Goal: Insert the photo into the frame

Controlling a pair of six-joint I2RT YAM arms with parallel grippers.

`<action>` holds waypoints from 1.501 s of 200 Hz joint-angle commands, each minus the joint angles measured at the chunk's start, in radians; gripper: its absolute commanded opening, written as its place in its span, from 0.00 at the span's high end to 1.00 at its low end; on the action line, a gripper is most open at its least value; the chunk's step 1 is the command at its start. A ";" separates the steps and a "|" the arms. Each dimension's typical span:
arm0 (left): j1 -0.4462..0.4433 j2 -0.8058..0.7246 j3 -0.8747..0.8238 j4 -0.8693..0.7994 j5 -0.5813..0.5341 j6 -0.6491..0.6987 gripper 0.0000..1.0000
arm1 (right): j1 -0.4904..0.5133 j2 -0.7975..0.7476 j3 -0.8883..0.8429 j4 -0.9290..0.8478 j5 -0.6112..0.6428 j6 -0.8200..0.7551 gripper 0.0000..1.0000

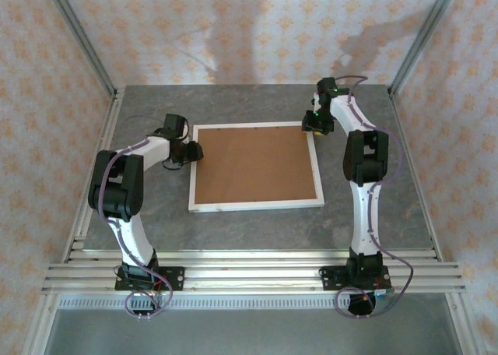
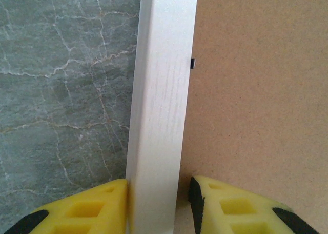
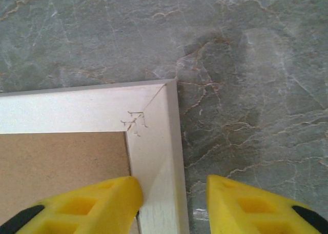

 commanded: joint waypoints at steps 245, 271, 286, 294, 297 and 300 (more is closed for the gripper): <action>-0.044 0.074 0.049 -0.128 -0.037 0.053 0.65 | -0.048 -0.033 -0.037 -0.059 0.061 0.004 0.52; -0.045 0.077 0.050 -0.128 -0.035 0.053 0.65 | -0.049 0.011 -0.041 -0.066 0.069 0.002 0.52; -0.044 0.076 0.051 -0.132 -0.035 0.054 0.65 | -0.049 0.034 -0.044 -0.074 0.057 0.000 0.51; -0.044 0.076 0.054 -0.132 -0.034 0.054 0.65 | -0.047 0.046 -0.045 -0.079 0.047 -0.003 0.51; -0.046 0.075 0.054 -0.132 -0.034 0.055 0.65 | -0.047 0.050 -0.043 -0.082 0.044 -0.004 0.51; -0.046 0.076 0.054 -0.134 -0.035 0.054 0.65 | -0.046 0.055 -0.042 -0.087 0.044 -0.008 0.50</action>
